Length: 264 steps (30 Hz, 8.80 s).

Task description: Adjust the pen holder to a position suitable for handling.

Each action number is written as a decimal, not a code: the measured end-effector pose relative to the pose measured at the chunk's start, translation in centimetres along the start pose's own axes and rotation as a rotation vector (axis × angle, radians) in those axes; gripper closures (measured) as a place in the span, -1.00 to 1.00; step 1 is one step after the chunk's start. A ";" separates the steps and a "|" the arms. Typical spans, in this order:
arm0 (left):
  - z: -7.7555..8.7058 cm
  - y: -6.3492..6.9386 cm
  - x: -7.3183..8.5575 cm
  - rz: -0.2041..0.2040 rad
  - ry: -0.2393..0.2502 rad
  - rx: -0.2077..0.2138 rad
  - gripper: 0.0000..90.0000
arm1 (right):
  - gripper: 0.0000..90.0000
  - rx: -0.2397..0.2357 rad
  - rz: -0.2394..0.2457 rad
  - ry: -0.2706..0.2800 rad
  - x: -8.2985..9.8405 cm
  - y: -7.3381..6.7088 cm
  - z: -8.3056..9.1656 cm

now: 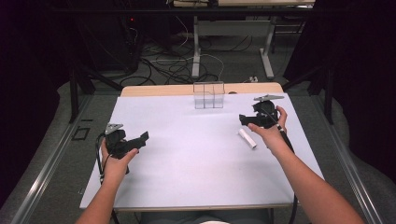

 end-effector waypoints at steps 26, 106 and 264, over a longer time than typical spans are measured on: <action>-0.2 -0.2 0.1 0.001 -0.007 0.005 -0.99 | -0.41 -0.088 0.157 -0.087 -4.9 -2.9 -4.0; -0.3 0.0 1.0 0.006 -0.026 -0.009 -0.96 | 0.20 -0.460 0.803 -0.114 -3.8 -8.2 -16.6; -0.7 0.7 1.5 -0.015 -0.050 0.008 -0.95 | -0.66 -0.412 0.214 -0.074 -1.3 -9.1 -0.2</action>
Point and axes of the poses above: each handheld gripper's, and its own axes: z roughly backward along the jaws, x roughly out of its underside, y roughly to its right, the point moved 10 cm from there along -z, roughly forward along the jaws, and after that the axes turned 15 degrees about y, right-handed, at the moved point
